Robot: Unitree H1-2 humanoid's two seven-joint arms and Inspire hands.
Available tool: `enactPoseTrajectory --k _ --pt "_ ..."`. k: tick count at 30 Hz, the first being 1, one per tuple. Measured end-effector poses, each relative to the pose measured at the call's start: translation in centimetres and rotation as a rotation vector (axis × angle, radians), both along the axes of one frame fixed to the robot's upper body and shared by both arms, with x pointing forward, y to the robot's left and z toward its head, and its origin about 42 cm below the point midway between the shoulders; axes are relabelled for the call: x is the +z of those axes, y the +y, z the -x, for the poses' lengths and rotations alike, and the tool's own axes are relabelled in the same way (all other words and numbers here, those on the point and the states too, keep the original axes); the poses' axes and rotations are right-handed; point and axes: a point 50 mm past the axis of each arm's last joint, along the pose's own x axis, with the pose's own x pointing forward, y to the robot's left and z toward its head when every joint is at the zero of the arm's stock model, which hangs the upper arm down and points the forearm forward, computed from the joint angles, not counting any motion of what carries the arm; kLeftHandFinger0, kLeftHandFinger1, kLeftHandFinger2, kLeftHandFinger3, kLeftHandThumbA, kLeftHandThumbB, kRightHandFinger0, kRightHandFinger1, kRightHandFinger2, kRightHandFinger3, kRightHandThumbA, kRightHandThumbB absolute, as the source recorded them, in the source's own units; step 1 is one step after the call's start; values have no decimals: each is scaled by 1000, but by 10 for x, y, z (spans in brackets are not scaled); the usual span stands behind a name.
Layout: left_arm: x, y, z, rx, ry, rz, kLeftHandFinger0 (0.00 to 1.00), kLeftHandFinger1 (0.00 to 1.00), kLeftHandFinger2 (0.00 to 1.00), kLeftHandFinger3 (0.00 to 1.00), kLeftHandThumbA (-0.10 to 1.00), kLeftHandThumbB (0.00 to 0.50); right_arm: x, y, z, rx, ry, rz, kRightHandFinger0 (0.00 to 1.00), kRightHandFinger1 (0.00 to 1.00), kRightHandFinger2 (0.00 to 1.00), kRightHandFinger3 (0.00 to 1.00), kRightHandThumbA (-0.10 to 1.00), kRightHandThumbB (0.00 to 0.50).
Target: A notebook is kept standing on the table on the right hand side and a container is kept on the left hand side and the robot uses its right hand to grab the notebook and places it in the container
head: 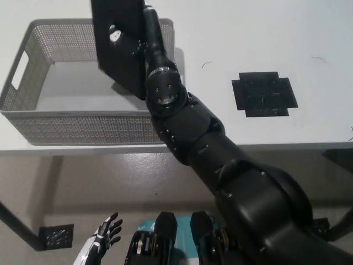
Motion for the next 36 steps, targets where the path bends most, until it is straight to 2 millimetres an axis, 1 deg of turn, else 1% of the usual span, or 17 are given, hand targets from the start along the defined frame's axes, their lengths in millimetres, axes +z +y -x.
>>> enactPoseTrajectory --k 2,5,10,11,14,17,19,20,22,23,25,28,30,32,33,35,36 --pt "0 0 0 -1 3 -1 1000 1000 1000 1000 1000 185 -1 -4 -2 33 3 22 1000 1000 1000 1000 975 489" --pt "0 1 0 -3 9 -6 1000 1000 1000 1000 1000 180 1 -13 -8 69 -6 61 1000 1000 1000 1000 1000 500" --pt "0 2 -1 -8 8 -22 1000 1000 1000 1000 1000 184 11 -29 -18 95 -22 73 1000 1000 1000 1000 970 495" --pt "0 2 -1 -9 8 -24 1000 1000 1000 1000 1000 183 13 -30 -18 100 -26 68 1000 1000 1000 1000 1000 494" --pt "0 2 -1 -10 7 -29 1000 1000 1000 1000 1000 185 24 -31 -20 113 -53 64 1000 1000 1000 1000 1000 486" --pt "0 2 -1 -11 8 -31 1000 1000 1000 1000 1000 182 43 -29 -20 124 -103 52 1000 1000 1000 1000 1000 485" --pt "0 2 -1 -11 8 -31 1000 1000 1000 1000 1000 176 63 -29 -21 129 -155 38 1000 1000 1000 1000 992 494" --pt "0 2 -1 -11 9 -31 1000 1000 1000 1000 1000 173 76 -31 -21 131 -190 26 1000 1000 1000 1000 993 482" --pt "0 2 0 -11 10 -32 1000 1000 1000 1000 1000 177 98 -35 -22 131 -246 10 1000 1000 1000 1000 1000 498" --pt "-1 2 1 -10 13 -32 1000 1000 1000 1000 1000 179 117 -40 -21 132 -296 -4 1000 1000 1000 1000 1000 500" --pt "-2 2 2 -9 17 -32 1000 1000 1000 1000 1000 185 149 -49 -19 129 -375 -23 1000 1000 1000 1000 1000 500" --pt "-2 2 3 -8 20 -32 1000 1000 1000 1000 1000 183 191 -69 -11 119 -493 -44 1000 1000 1000 1000 1000 490" --pt "-2 3 3 -8 20 -32 1000 1000 1000 1000 1000 187 212 -84 -5 110 -560 -51 1000 1000 1000 1000 1000 480" --pt "-2 3 3 -8 20 -32 1000 1000 1000 1000 1000 168 228 -97 1 99 -613 -54 1000 1000 1000 1000 1000 499" --pt "-2 3 3 -8 20 -32 1000 1000 1000 1000 1000 167 236 -107 5 91 -645 -55 1000 1000 1000 1000 1000 500" --pt "-2 3 3 -8 20 -32 1000 1000 1000 1000 1000 189 247 -117 12 84 -688 -58 1000 1000 1000 1000 1000 500" --pt "-2 3 3 -8 20 -32 1000 1000 1000 1000 1000 191 256 -131 19 70 -731 -62 1000 1000 1000 1000 1000 500"
